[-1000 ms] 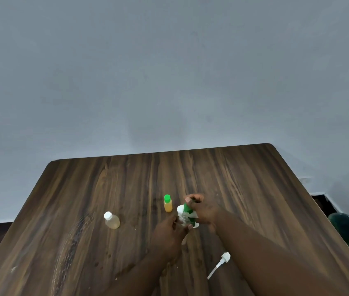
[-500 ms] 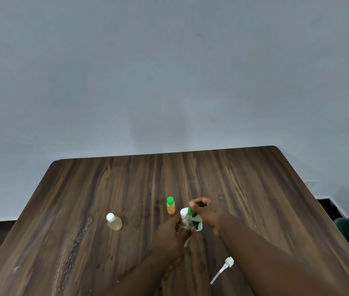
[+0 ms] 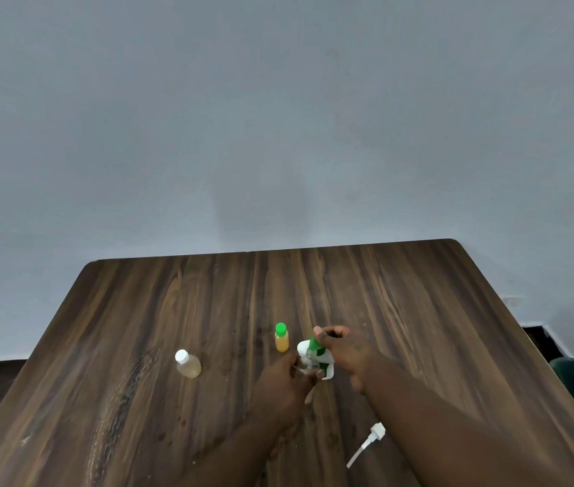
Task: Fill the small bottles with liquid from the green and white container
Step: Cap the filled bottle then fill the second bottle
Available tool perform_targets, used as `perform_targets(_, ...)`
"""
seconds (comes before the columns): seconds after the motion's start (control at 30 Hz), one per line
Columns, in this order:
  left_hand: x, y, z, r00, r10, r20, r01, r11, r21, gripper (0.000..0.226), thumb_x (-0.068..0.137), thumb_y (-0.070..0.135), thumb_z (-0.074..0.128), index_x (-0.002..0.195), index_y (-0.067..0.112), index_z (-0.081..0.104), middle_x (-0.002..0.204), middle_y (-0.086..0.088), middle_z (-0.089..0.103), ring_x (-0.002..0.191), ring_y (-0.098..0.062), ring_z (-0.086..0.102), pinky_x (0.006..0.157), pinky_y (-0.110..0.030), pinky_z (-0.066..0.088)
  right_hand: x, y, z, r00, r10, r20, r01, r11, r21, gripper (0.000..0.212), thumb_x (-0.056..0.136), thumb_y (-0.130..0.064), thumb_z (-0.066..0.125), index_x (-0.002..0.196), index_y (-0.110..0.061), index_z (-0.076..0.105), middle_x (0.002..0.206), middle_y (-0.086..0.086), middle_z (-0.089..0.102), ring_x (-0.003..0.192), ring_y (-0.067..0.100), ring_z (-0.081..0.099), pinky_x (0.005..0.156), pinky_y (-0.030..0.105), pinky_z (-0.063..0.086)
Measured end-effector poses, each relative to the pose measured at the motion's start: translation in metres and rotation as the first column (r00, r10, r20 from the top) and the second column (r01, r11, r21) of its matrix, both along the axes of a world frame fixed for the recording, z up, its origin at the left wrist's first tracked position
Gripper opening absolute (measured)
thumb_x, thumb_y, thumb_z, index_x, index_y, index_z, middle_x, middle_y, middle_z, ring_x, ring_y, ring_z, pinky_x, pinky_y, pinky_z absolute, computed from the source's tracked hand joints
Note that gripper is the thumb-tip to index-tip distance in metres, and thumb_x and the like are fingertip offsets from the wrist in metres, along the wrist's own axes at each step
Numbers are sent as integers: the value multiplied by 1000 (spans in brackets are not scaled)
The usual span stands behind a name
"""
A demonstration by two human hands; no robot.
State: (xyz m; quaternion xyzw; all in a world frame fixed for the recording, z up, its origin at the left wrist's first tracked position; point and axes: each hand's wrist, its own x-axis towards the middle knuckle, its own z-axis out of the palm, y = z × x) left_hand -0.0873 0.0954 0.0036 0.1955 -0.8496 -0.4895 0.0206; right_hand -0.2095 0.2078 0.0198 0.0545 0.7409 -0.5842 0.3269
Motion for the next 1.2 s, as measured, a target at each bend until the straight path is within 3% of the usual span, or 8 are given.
perform_targets(0.07,0,-1,1,1000,-1,-6,1,1000,-8,13,93,51,64,92,60,56,95,38,64,87,12,61,71,-17,48,0,3,1,1000,9,8,-9,999,-38,23,91,-31,69,102,-11,70,102,8,72,84,16,67,59,23,51)
perform_targets(0.23,1,-1,-1,1000,-2,5,2,1000,-7,12,93,51,63,94,61,56,94,35,66,87,12,61,74,-20,51,2,0,-8,998,27,-62,-26,1000,13,15,90,-29,70,96,-15,71,103,6,72,93,19,67,80,33,56)
perform_targets(0.4,0,-2,-1,1000,-8,-11,8,999,-39,5,95,55,59,100,54,60,93,26,70,86,8,63,72,-21,51,-1,3,-2,999,40,-28,-40,999,-9,23,91,-31,69,102,-11,70,99,6,72,85,15,66,60,21,51)
perform_targets(0.57,0,-2,-5,1000,-2,23,3,999,-47,15,93,56,59,106,49,62,92,25,70,84,7,63,73,-24,52,-3,0,-11,997,41,-62,-39,999,35,16,86,-32,74,93,-17,72,99,5,74,93,21,69,80,37,59)
perform_targets(0.8,-1,-5,2,999,-30,24,31,998,-56,4,92,55,62,94,52,62,86,30,68,80,7,64,64,-16,43,-6,5,-10,998,53,-28,-52,998,21,22,84,-37,76,94,-17,74,100,4,75,96,20,68,82,34,57)
perform_targets(0.97,-2,-4,0,999,-4,50,7,999,-51,10,90,54,64,98,49,61,88,25,70,81,6,64,72,-25,53,-5,4,-4,998,59,-31,-58,998,14,20,84,-35,76,89,-16,72,96,6,74,93,21,68,72,28,55)
perform_targets(1.1,-2,-5,6,999,-19,44,23,997,-75,9,92,51,65,86,50,58,81,32,67,78,11,61,59,-10,37,-7,8,-6,994,101,-39,-100,995,27,21,86,-37,74,93,-17,72,98,4,74,97,20,68,82,31,56)
perform_targets(1.2,0,-4,4,998,-6,59,9,999,-51,10,93,52,61,98,44,64,82,22,69,77,5,63,62,-18,43,-8,7,-9,989,127,-79,-122,991,62,16,87,-33,74,92,-18,72,97,4,74,97,21,68,85,33,56)
